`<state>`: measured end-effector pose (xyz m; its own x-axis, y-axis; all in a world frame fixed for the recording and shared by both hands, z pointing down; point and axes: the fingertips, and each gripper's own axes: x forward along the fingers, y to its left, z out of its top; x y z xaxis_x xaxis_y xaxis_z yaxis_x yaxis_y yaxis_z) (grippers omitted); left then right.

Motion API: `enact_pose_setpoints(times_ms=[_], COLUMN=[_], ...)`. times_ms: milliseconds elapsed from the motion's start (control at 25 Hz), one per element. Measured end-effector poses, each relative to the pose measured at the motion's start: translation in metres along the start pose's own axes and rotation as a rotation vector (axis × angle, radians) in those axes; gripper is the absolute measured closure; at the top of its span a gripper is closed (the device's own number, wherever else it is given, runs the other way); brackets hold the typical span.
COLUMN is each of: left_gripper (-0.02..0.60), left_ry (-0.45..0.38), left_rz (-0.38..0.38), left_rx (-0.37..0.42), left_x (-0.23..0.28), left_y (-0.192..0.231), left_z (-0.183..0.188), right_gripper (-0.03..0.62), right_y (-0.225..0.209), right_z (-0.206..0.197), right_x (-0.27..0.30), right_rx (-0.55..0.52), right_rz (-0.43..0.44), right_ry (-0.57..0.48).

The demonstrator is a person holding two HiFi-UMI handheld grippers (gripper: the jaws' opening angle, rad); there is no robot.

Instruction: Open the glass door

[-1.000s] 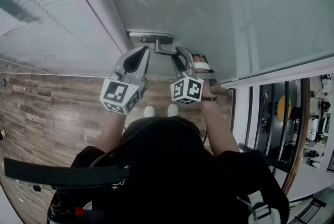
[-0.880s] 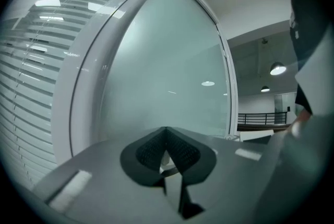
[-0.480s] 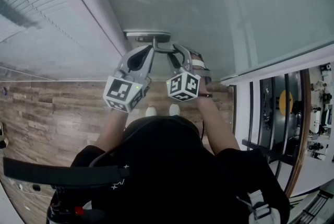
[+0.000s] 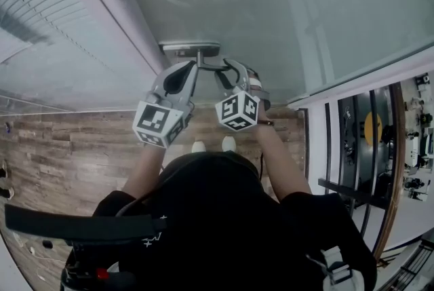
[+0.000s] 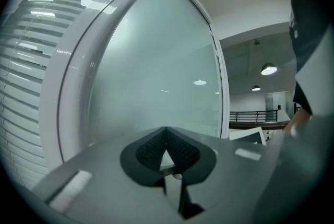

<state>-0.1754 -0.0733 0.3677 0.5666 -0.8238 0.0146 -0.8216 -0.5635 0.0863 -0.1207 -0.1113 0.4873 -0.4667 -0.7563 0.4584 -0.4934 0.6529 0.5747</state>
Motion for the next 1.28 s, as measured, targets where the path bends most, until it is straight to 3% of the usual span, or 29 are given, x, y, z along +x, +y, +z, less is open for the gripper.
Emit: enact_pose_setpoints(times_ms=[160, 440, 1280], left_gripper=[0.581, 0.581, 0.581], left_ry=[0.007, 0.017, 0.021], left_rz=[0.003, -0.014, -0.035], left_rx=[-0.004, -0.004, -0.01], left_x=[0.0, 0.001, -0.002], left_y=[0.002, 0.001, 0.012], left_z=[-0.003, -0.007, -0.009], right_gripper=[0.451, 0.451, 0.448], right_y=[0.005, 0.009, -0.013], right_z=[-0.003, -0.006, -0.01], right_x=[0.005, 0.009, 0.027], right_rx=[0.125, 0.207, 0.145], right_rz=[0.019, 0.045, 0.01], right_ry=[-0.042, -0.069, -0.018])
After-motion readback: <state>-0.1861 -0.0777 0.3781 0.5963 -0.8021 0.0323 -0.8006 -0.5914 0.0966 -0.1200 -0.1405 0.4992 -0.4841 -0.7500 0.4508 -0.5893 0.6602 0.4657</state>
